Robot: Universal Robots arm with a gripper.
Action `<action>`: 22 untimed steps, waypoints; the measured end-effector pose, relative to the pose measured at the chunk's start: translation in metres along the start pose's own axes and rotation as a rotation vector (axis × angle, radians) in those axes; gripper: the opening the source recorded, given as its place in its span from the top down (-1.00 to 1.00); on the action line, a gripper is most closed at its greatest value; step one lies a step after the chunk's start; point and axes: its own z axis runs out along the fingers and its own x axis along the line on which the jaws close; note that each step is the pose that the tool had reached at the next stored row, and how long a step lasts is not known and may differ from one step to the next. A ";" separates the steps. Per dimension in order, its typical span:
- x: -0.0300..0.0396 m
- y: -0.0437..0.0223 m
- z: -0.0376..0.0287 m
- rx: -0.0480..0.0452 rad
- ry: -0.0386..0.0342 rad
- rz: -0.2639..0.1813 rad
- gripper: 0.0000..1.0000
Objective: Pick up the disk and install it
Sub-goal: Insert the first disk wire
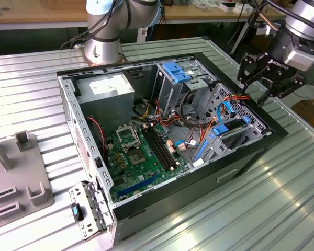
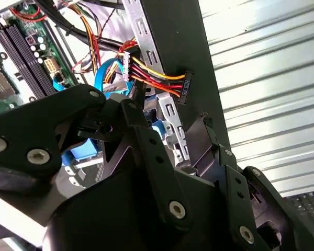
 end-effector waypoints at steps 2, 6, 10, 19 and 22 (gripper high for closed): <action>0.0007 -0.0008 0.0005 -0.0004 0.0000 -0.036 -0.15; 0.0014 -0.0015 0.0018 -0.0009 -0.0007 -0.109 -0.15; 0.0025 -0.0028 0.0034 -0.0015 -0.0016 -0.192 -0.15; 0.0028 -0.0030 0.0034 -0.0016 -0.0015 -0.194 -0.15; 0.0048 -0.0053 0.0040 -0.0015 -0.0018 -0.208 -0.15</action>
